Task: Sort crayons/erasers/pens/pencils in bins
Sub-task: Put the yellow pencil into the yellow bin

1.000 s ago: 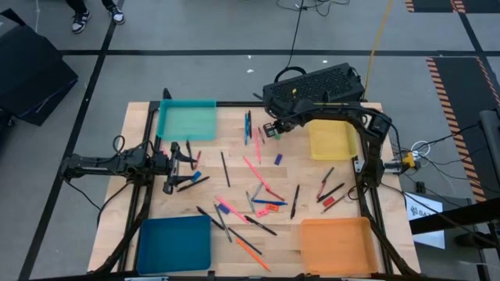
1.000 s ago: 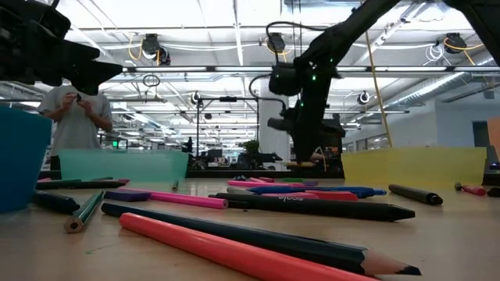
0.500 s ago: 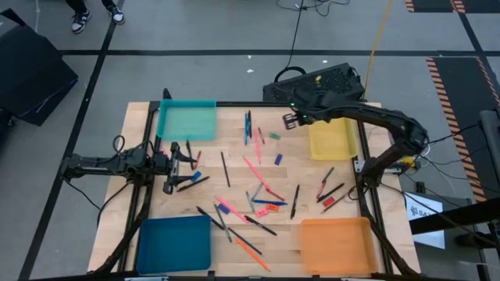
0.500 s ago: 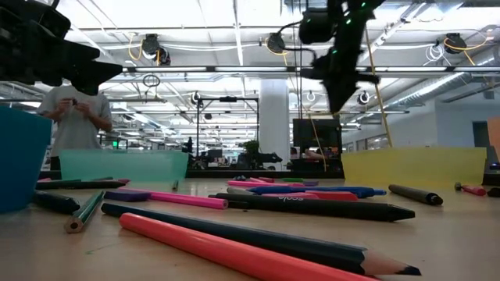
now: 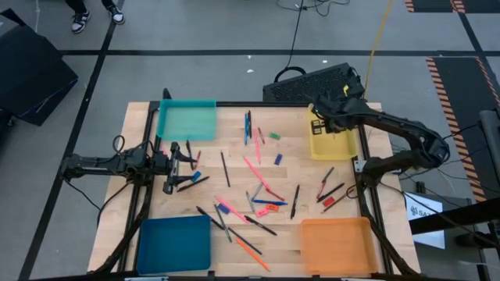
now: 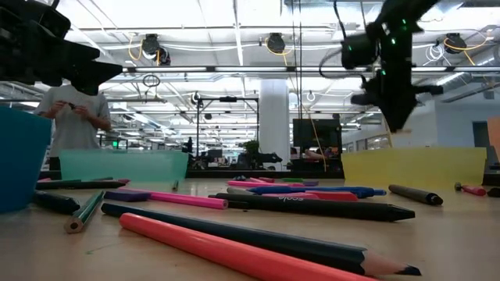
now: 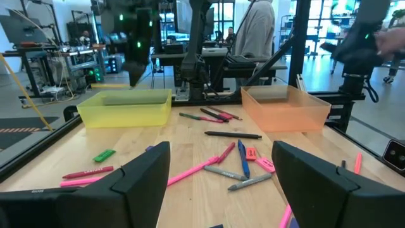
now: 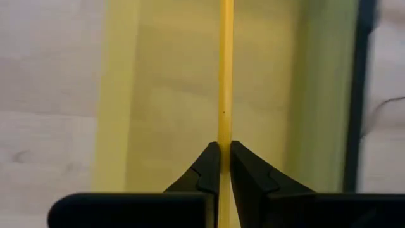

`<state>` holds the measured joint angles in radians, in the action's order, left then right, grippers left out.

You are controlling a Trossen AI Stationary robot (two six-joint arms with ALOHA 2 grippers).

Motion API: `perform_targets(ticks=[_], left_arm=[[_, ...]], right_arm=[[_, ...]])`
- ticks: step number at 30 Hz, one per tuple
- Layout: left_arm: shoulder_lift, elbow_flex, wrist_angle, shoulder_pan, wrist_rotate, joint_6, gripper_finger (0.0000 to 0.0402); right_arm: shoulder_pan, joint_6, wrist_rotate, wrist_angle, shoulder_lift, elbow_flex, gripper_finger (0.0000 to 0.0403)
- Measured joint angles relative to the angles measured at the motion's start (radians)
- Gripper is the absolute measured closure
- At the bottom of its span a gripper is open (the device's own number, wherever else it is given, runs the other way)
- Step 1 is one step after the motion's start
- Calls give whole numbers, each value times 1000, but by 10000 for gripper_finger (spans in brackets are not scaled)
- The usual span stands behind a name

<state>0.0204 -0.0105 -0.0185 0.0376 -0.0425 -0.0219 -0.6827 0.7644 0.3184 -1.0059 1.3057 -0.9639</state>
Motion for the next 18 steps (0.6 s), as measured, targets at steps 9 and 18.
perform_targets(ticks=[9,18], left_arm=[[0,0,0,0,0,0,123],[0,0,0,0,0,0,123]], right_arm=[[-96,-24,-52,230,10,215,383],[-124,-81,-62,274,9,252,320]])
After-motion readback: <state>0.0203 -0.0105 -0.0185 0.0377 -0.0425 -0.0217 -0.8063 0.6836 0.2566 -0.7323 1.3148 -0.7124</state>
